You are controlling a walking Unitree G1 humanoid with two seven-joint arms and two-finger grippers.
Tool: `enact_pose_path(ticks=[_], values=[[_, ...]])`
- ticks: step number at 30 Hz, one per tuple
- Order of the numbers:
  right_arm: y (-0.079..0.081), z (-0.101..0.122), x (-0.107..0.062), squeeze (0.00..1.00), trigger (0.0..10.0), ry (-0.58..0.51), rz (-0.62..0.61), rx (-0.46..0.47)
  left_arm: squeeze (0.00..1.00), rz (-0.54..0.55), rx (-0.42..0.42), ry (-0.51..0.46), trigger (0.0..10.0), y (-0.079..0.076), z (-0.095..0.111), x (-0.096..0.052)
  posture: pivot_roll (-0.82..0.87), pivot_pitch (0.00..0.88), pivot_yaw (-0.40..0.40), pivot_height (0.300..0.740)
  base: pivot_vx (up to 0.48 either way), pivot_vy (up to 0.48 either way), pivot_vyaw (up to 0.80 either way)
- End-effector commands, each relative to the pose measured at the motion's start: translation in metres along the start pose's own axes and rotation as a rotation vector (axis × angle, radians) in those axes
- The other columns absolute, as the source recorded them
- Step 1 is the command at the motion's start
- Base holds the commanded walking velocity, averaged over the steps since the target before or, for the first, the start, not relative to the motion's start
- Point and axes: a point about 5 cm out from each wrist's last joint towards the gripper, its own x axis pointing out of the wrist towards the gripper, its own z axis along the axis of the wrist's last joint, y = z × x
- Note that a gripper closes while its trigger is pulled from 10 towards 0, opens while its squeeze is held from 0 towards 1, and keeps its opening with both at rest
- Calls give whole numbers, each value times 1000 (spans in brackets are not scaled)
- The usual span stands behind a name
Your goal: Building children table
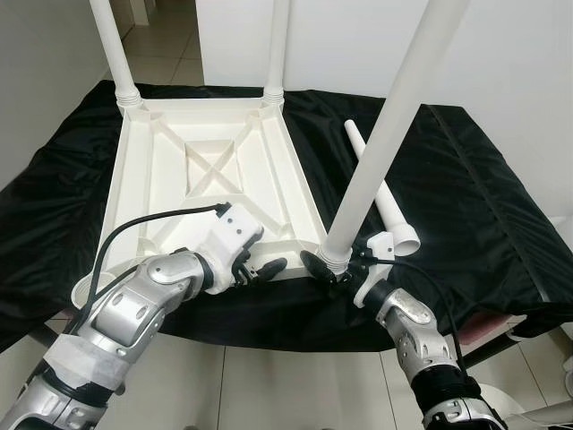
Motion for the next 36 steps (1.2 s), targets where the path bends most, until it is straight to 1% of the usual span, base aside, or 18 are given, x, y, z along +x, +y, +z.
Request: enact_pose_path(ticks=[1, 5, 6, 8, 9, 11, 13, 16, 19, 22, 23, 24, 25, 28, 29, 36], values=[[0, 6, -5, 0, 10000, -16, 3, -48, 0, -230, -4, -21, 10000, -16, 1, 2, 36, 70, -46, 740, 0, 0, 0], [-1, 10, -8, 0, 10000, -25, 4, -70, 0, -215, -11, -25, 10000, -18, -1, 5, 34, 71, -47, 740, 0, 0, 0], [-3, 16, -12, 0, 10000, -28, 14, -105, 0, -191, -23, -48, 10000, -23, 1, 10, 34, 73, -49, 740, 0, 0, 0], [-3, 18, -13, 0, 10000, -29, 17, -118, 0, -182, -27, -60, 10000, -25, 2, 12, 34, 73, -49, 740, 0, 0, 0], [-3, 23, -15, 0, 10000, -39, 30, -137, 0, -167, -44, -86, 10000, -27, 4, 15, 34, 73, -49, 740, 0, 0, 0], [-3, 23, -15, 0, 10000, -39, 30, -137, 0, -167, -44, -86, 10000, -27, 4, 15, 34, 73, -49, 740, 0, 0, 0], [-2, 28, -15, 0, 10000, -46, 40, -150, 0, -141, -67, -112, 10000, -29, 6, 20, 30, 67, -48, 740, 0, 0, 0], [-2, 30, -15, 0, 10000, -46, 44, -164, 0, -127, -79, -125, 10000, -30, 7, 22, 30, 67, -48, 740, 0, 0, 0], [-3, 37, -13, 0, 10000, -51, 55, -178, 0, -135, -73, -126, 10000, -38, 4, 27, 25, 58, -49, 740, 0, 0, 0], [-4, 39, -12, 0, 10000, -51, 59, -185, 0, -137, -70, -126, 10000, -40, 3, 28, 25, 54, -49, 740, 0, 0, 0], [-5, 40, -12, 0, 7765, -48, 63, -187, 0, -138, -67, -127, 10000, -40, 3, 28, 24, 51, -50, 740, 0, 0, 0], [-6, 41, -12, 0, 5804, -45, 66, -190, 0, -139, -66, -128, 10000, -41, 3, 28, 24, 51, -49, 740, 0, 0, 0], [-8, 41, -12, 0, 3216, -40, 66, -190, 0, -140, -56, -126, 10000, -41, 2, 27, 27, 48, -52, 740, 0, 0, 0], [-10, 41, -12, 0, 3216, -35, 64, -189, 0, -140, -45, -124, 10000, -42, 2, 26, 27, 48, -52, 740, 0, 0, 0], [-10, 41, -12, 0, 39, -32, 62, -189, 0, -142, -38, -126, 10000, -42, 1, 26, 28, 46, -55, 740, 0, 0, 0], [-13, 39, -12, 0, 0, -9, 58, -185, 0, -135, -22, -134, 10000, -42, 0, 24, 33, 43, -59, 740, 0, 0, 0]])
